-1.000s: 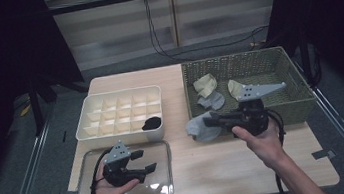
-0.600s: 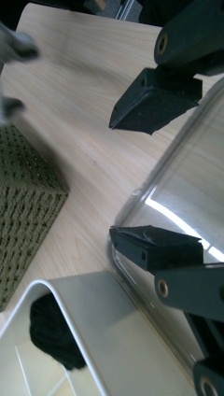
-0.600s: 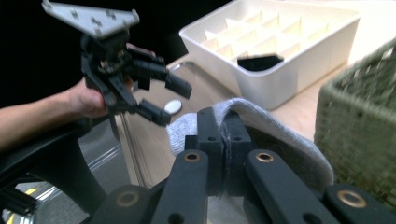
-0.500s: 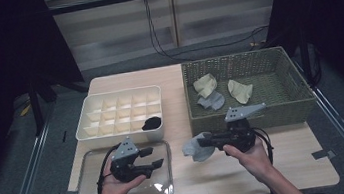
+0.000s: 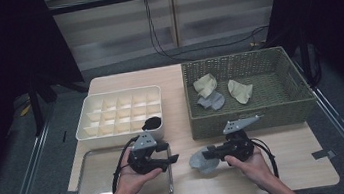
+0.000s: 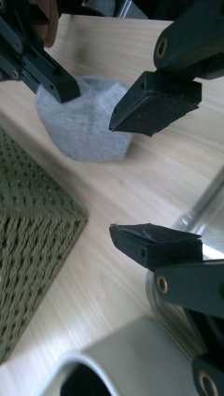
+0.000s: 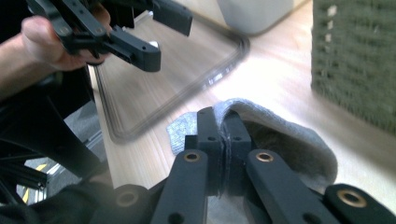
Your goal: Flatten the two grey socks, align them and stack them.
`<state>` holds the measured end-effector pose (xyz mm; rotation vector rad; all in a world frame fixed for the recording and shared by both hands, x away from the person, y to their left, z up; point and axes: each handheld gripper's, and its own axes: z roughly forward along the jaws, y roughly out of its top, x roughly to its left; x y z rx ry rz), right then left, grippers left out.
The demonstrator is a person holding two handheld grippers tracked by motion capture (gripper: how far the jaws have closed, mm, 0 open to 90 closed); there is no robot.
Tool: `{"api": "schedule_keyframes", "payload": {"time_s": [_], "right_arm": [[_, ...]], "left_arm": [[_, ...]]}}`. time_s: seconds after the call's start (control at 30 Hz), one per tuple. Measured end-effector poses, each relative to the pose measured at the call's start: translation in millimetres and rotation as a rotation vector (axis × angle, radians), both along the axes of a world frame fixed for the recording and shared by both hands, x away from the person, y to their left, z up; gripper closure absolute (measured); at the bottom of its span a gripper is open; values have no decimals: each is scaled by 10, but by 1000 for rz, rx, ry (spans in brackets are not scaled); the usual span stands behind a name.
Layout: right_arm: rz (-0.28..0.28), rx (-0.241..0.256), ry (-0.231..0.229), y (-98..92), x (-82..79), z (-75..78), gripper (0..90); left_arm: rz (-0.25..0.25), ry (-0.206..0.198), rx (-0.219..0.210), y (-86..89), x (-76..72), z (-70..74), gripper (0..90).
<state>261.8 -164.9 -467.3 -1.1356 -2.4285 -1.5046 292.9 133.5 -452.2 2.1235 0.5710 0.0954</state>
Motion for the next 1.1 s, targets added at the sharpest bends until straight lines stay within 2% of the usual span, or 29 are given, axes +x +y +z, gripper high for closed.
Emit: {"api": "schedule_keyframes", "payload": {"time_s": [0.4,0.43,0.5,0.67,0.7,0.9,0.97,1.03,1.07,1.1], "right_arm": [[-10,-47,47,-173,-113,-181,882],[-13,-56,55,-194,-122,-197,881],[-23,-70,74,-237,-135,-229,874],[-38,-109,80,-315,-131,-279,850],[-40,-115,78,-321,-122,-288,849],[-32,-169,76,-267,-50,-350,839],[-32,-178,67,-232,-20,-355,836],[-26,-181,62,-197,3,-355,822],[-22,-185,61,-180,11,-360,818],[-17,-184,63,-169,17,-362,819]], "left_arm": [[-102,18,41,-392,-4,-97,543],[-102,18,41,-392,-4,-97,545],[-124,26,41,-503,-7,-126,555],[-181,39,63,-677,-24,-196,612],[-186,37,54,-713,-30,-221,620],[-241,63,56,-845,-41,-325,636],[-267,61,95,-857,-51,-358,646],[-271,68,96,-868,-62,-398,663],[-273,68,115,-870,-60,-403,672],[-270,69,110,-876,-62,-424,685]]}}
